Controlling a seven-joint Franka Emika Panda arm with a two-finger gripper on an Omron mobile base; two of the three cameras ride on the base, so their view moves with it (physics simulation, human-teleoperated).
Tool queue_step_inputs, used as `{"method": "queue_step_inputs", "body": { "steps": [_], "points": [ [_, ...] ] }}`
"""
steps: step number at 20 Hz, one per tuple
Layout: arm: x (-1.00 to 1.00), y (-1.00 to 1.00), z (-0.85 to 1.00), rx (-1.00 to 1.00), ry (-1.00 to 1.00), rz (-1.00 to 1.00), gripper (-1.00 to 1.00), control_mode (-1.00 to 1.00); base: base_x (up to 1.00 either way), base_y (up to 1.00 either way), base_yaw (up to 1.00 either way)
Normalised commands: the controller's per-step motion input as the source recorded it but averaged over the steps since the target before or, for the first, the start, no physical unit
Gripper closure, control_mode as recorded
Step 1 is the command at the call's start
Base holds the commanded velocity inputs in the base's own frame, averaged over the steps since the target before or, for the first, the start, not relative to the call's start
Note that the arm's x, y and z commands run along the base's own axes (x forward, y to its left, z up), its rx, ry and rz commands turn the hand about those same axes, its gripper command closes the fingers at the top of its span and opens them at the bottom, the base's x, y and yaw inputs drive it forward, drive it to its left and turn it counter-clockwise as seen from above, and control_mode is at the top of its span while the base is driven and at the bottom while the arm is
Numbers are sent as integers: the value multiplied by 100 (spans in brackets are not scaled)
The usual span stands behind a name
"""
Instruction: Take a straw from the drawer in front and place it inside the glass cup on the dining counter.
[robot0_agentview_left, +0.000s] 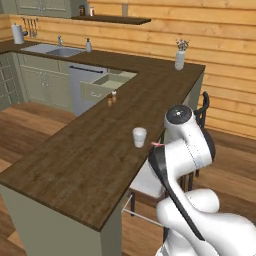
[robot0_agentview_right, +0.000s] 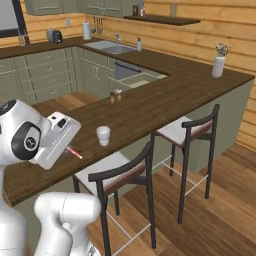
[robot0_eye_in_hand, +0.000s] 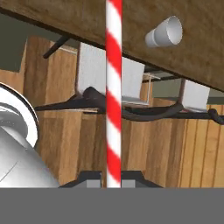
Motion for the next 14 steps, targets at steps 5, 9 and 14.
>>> {"method": "queue_step_inputs", "body": {
  "steps": [5, 9, 14],
  "points": [
    [100, 12, 11, -16, 30, -2, 100, -100, 0, 0, 0],
    [85, -8, 32, -29, 41, 18, 100, -100, 0, 0, 0],
    [50, -16, 35, -34, 31, 18, 100, -100, 0, 0, 0]
  ]
}}
